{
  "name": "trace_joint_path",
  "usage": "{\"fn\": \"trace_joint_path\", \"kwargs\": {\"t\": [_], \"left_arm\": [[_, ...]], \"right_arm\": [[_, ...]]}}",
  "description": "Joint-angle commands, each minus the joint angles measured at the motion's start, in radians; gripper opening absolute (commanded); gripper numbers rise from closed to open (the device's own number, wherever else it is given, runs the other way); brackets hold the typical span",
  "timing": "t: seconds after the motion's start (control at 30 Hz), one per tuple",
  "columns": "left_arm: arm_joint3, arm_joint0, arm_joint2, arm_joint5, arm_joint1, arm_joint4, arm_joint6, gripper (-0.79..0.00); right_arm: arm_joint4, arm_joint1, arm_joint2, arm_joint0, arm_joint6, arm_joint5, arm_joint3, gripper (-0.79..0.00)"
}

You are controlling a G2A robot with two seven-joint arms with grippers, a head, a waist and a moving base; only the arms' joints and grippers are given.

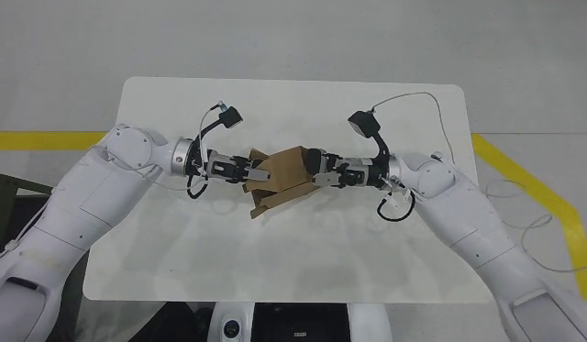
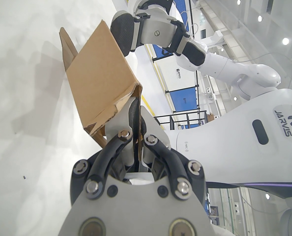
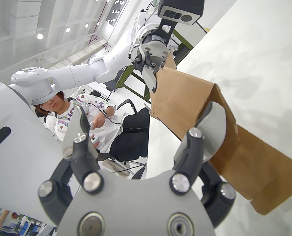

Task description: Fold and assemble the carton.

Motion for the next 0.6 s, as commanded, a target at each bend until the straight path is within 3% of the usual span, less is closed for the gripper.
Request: {"fn": "trace_joint_path", "kwargs": {"t": [0.0,0.27,0.57], "left_arm": [[-0.003,-0.003,0.008,-0.002,0.004,-0.002,0.002,-0.785],[-0.024,-0.018,0.037,-0.012,0.019,-0.008,0.012,-0.785],[-0.035,-0.033,0.072,-0.029,0.036,-0.013,0.029,-0.785]], "right_arm": [[0.001,-0.001,-0.012,0.007,-0.001,-0.001,0.005,-0.095],[0.001,0.000,-0.049,0.033,-0.008,-0.008,0.039,-0.111],[0.027,0.002,-0.106,0.063,0.009,0.009,0.065,-0.219]]}}
